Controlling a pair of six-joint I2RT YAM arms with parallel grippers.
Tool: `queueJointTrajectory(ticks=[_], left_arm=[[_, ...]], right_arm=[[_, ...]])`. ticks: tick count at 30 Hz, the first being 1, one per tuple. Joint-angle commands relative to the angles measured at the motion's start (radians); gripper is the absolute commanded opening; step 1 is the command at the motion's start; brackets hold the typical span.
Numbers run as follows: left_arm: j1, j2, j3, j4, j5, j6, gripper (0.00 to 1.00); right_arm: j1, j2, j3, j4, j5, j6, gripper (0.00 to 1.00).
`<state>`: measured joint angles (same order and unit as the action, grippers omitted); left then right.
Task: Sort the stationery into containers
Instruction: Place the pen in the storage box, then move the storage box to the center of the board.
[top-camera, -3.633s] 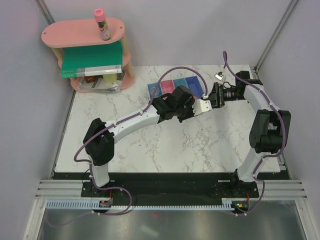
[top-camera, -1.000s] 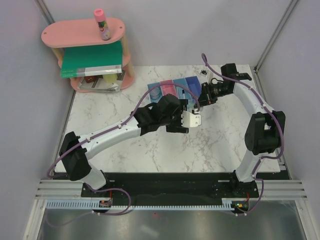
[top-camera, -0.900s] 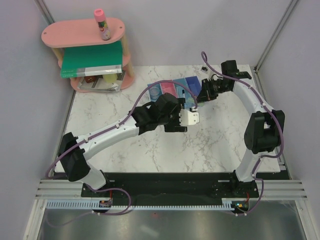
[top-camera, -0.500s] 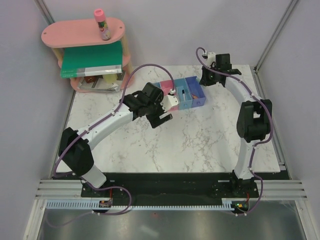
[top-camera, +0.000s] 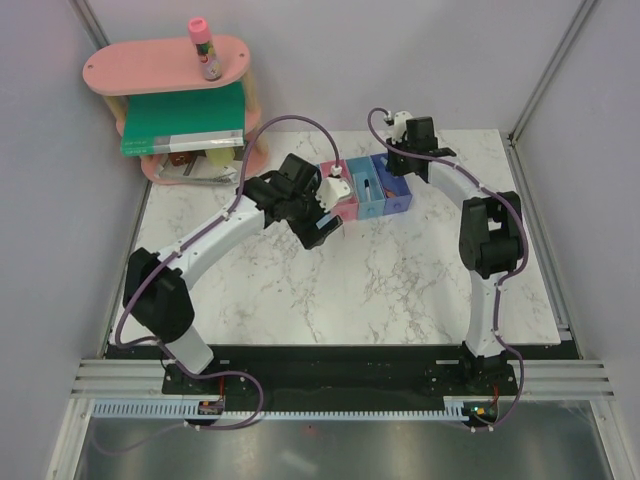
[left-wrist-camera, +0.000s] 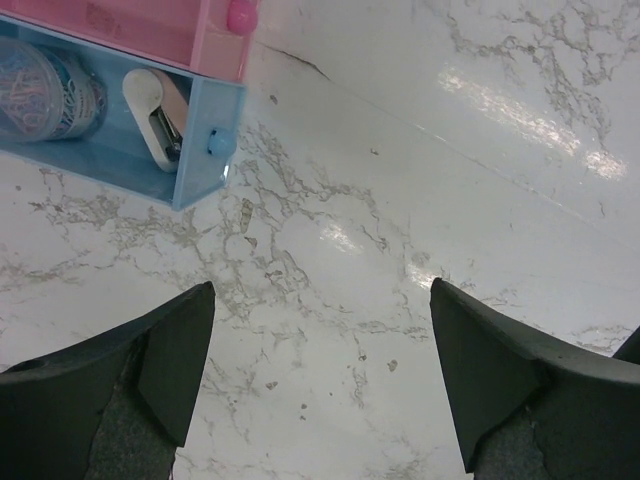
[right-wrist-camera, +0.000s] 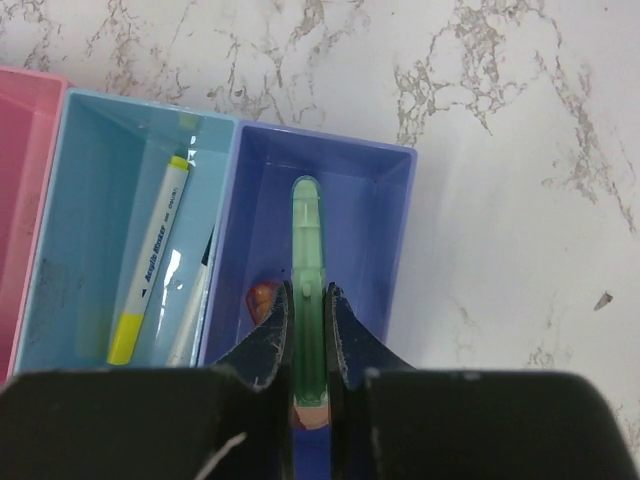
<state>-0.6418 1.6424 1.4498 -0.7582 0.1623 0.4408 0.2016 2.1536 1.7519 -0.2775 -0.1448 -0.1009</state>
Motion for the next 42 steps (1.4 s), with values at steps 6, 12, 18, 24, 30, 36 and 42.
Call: queueJointTrajectory(ticks=[6,12,18,24,30,36,42], left_arm=[[0.088,0.127,0.124,0.097,-0.101,-0.158,0.93],[0.099,0.206,0.176,0.175,-0.109,-0.174,0.93],[0.099,0.299,0.242,0.204,-0.109,-0.182,0.93],[0.099,0.341,0.248,0.238,-0.153,-0.174,0.92],[0.099,0.379,0.271,0.269,-0.095,-0.227,0.92],[0.099,0.442,0.319,0.264,0.008,-0.318,0.91],[0.099,0.442,0.313,0.258,0.097,-0.338,0.91]], right_arm=[[0.019,-0.009,-0.104,0.081,0.051,0.007,0.09],[0.025,-0.029,-0.149,0.090,0.063,0.000,0.14],[0.035,-0.055,-0.183,0.081,0.060,-0.008,0.40],[0.047,-0.083,-0.218,0.077,0.063,-0.022,0.49],[0.055,-0.107,-0.233,0.075,0.063,-0.020,0.49],[0.064,-0.129,-0.258,0.073,0.060,-0.022,0.49],[0.073,-0.144,-0.285,0.061,0.057,-0.034,0.49]])
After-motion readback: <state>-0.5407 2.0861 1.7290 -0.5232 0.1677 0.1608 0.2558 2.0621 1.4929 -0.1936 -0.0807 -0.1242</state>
